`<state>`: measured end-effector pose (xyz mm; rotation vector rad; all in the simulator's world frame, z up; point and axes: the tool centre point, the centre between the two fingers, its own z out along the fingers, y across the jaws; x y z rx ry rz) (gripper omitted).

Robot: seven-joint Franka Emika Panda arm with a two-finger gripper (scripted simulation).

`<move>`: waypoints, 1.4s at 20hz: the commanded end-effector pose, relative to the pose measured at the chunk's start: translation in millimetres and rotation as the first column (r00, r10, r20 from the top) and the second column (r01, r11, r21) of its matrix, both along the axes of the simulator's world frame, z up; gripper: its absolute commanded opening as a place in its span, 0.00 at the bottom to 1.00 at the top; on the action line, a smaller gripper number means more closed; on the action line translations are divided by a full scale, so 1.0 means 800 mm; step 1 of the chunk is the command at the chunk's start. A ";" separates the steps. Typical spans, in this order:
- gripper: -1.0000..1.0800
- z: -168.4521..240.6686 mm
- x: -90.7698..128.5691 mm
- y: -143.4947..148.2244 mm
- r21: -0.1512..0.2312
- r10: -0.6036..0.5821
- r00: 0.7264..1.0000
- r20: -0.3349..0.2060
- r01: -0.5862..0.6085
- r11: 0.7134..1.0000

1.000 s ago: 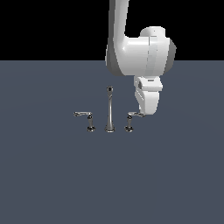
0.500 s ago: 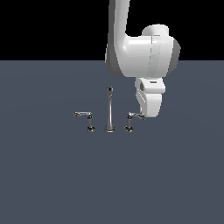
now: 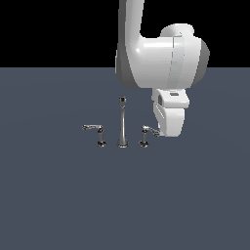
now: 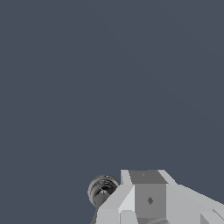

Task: Turn on the faucet by rotating a designated handle.

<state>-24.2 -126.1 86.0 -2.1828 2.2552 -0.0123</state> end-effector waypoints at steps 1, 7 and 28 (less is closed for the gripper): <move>0.00 0.000 -0.013 0.011 0.004 0.009 1.000 -0.007 -0.009 1.000; 0.00 0.000 -0.018 0.024 0.001 0.002 1.000 -0.004 -0.002 1.000; 0.00 0.000 -0.012 0.126 0.004 0.009 1.000 -0.008 -0.009 1.000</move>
